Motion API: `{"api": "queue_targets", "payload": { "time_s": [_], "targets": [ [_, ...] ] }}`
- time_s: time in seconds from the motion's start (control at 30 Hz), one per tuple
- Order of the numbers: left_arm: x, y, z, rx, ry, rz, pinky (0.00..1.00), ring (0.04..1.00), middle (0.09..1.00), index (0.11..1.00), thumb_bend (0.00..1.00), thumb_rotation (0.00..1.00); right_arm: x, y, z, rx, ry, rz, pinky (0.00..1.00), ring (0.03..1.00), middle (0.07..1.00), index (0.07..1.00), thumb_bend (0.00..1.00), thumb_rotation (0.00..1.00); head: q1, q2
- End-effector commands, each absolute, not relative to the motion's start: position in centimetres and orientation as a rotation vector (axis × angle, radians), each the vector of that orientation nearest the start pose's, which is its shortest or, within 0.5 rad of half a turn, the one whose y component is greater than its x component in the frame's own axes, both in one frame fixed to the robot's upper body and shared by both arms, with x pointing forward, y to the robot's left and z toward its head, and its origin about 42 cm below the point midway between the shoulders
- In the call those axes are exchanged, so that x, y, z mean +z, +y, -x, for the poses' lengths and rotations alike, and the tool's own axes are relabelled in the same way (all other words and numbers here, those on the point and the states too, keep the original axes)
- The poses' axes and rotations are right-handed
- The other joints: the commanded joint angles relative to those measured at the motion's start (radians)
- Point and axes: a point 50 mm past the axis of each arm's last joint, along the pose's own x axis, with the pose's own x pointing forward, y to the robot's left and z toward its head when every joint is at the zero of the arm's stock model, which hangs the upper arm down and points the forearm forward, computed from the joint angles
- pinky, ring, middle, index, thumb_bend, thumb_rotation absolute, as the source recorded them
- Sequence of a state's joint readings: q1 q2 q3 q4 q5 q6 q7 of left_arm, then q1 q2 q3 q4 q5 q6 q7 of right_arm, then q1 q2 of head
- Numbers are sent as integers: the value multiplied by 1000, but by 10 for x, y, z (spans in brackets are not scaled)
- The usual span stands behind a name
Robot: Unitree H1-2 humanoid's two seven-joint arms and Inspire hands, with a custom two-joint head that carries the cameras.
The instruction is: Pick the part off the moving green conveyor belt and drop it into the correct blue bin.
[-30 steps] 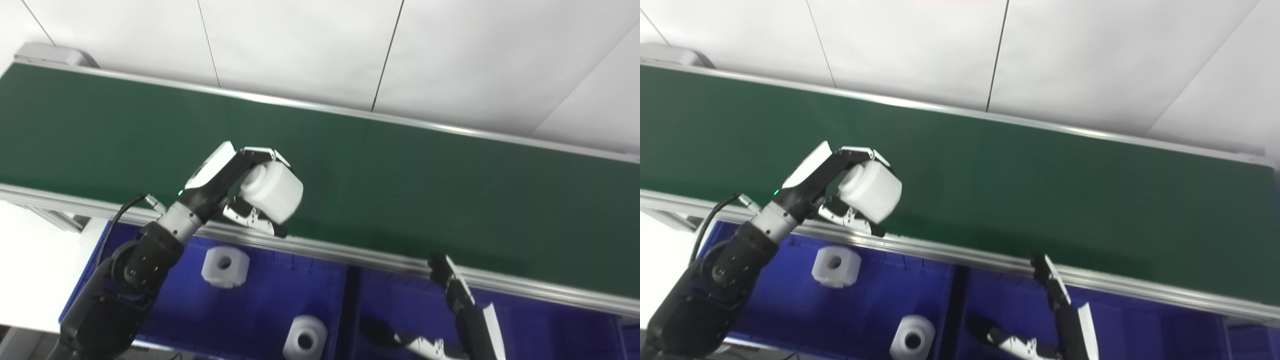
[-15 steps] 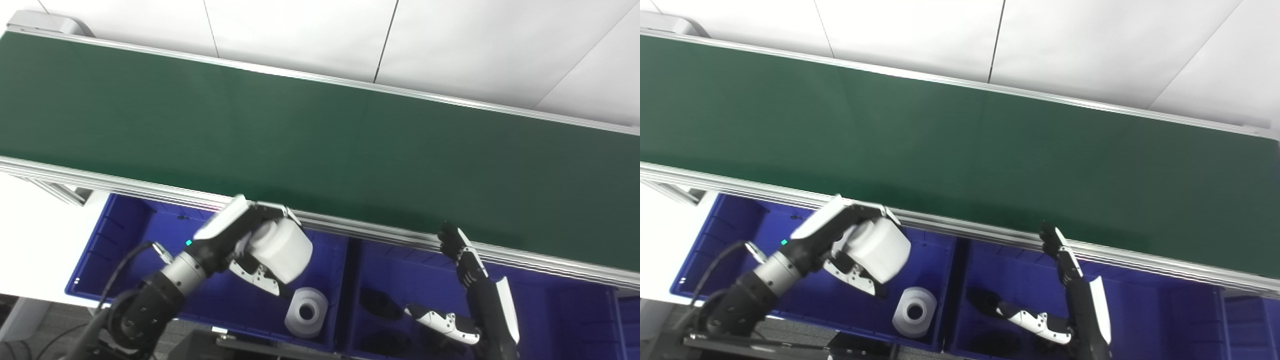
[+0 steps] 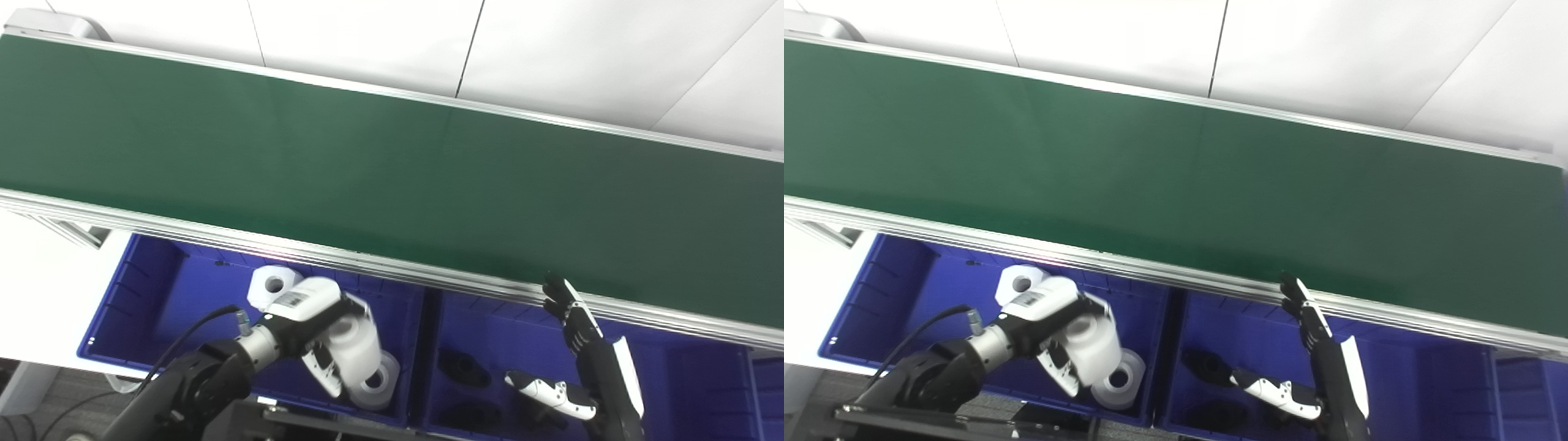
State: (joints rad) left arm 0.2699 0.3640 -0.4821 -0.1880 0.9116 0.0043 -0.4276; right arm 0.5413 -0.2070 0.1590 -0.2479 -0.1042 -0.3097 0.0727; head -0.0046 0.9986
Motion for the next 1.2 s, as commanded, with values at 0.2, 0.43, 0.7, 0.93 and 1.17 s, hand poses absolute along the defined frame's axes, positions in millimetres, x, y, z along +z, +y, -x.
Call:
{"api": "queue_targets", "payload": {
  "time_s": [0.2, 0.43, 0.7, 0.93, 1.17],
  "targets": [
    [69, 198, -156, -871, 262, -1358, 1000, 999, 995, 952, 874, 1000, 86, -235, -98, 191, -14, 220, 904, 934, 935, 906, 824, 392, 13, -9],
    [84, 212, -140, -724, 105, -884, 1000, 959, 960, 918, 828, 832, 86, -227, -96, 188, -6, 215, 903, 931, 935, 908, 832, 398, 16, -19],
    [88, 210, -139, -644, -10, -249, 846, 893, 895, 855, 784, 567, 81, -214, -99, 232, -12, 243, 866, 900, 920, 911, 828, 432, -43, -52],
    [80, 211, -155, -670, -68, -101, 862, 883, 874, 831, 786, 460, 74, -192, -94, 261, 6, 255, 840, 883, 903, 894, 838, 395, -126, -85],
    [63, 239, -166, -657, -49, -103, 847, 880, 863, 828, 790, 426, 65, -160, -90, 266, 19, 257, 829, 887, 899, 889, 841, 400, -268, -123]
  ]
}}
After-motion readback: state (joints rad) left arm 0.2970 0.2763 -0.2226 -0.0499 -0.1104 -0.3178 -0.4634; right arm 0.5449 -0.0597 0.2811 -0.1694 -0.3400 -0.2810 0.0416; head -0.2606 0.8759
